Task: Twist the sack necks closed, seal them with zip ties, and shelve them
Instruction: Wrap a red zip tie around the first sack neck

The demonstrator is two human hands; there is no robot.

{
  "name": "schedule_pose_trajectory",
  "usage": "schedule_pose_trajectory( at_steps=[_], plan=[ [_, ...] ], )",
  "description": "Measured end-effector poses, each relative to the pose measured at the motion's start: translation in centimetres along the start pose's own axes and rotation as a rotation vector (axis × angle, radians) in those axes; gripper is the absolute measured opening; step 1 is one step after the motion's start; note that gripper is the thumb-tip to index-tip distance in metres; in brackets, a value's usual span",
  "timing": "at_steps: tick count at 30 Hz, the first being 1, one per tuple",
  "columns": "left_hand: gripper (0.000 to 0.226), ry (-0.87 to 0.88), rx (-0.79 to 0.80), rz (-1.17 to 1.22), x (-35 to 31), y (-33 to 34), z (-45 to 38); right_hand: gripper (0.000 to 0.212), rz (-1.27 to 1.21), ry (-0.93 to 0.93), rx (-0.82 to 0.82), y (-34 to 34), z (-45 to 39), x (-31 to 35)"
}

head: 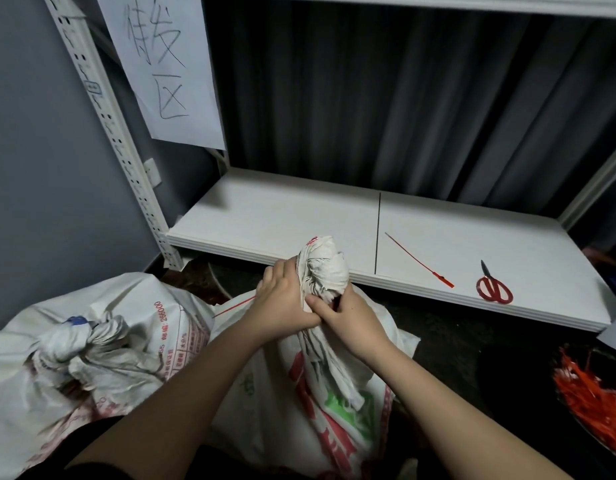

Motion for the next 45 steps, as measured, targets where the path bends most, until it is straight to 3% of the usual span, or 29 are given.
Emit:
schedule_pose_trajectory(
  at_steps=[3, 6, 8, 11, 18, 20, 24, 30, 33, 38, 42, 45],
  plan=[
    [0.09, 0.052, 0.161, 0.118, 0.4, -1.1, 0.3, 0.059, 0.045, -0.039, -0.039, -0.2, 0.0, 0.3],
    [0.038, 0.05, 0.052, 0.277, 1.0, -2.7, 1.1, 0.056, 0.101, -0.048, -0.063, -0.1, 0.0, 0.7],
    [0.026, -0.006, 0.002, 0.212, 1.2, -3.2, 1.6, 0.054, 0.133, -0.041, -0.074, 0.0, -0.1, 1.0],
    [0.033, -0.062, 0.045, 0.227, 1.9, -3.2, 1.8, 0.05, 0.124, -0.023, -0.101, -0.3, -0.2, 1.1],
    [0.028, -0.177, -0.116, 0.209, 3.6, -4.5, 2.8, 0.048, 0.165, -0.018, -0.123, -0.6, 0.0, 1.2],
    [0.029, -0.187, -0.071, 0.318, 4.0, -4.0, 2.7, 0.048, 0.185, -0.011, -0.132, -0.6, 0.0, 1.2],
    [0.029, -0.19, 0.118, 0.816, 2.9, -1.7, 2.8, 0.049, 0.255, 0.0, -0.167, -0.6, 0.3, 1.6],
    [0.03, -0.212, 0.12, 0.922, 1.6, 0.2, 2.7, 0.048, 0.281, 0.031, -0.178, 0.1, 0.4, 2.1],
    [0.029, -0.166, 0.097, 1.043, 0.8, 1.0, 2.9, 0.047, 0.274, 0.011, -0.098, 0.3, 0.0, 2.6],
    [0.024, -0.083, 0.015, 1.187, 0.0, 0.7, 2.9, 0.03, 0.034, -0.024, 0.138, -0.9, -0.1, 2.2],
    [0.026, -0.074, 0.033, 1.203, -0.1, 0.8, 2.6, 0.019, -0.294, -0.104, 0.082, -1.1, 1.1, 2.0],
    [0.029, -0.08, 0.039, 1.214, -0.2, 0.9, 2.6, 0.015, -0.391, -0.102, 0.024, -0.6, 1.6, 1.2]
  ],
)
Point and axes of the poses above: each hand's wrist, its own z-axis away from the middle knuckle, its own y-axis out of the palm, x = y × z, the point moved 6 cm from there along -z, towards the middle knuckle, and after that the axes turned 15 degrees about x, right-handed, at the moved point
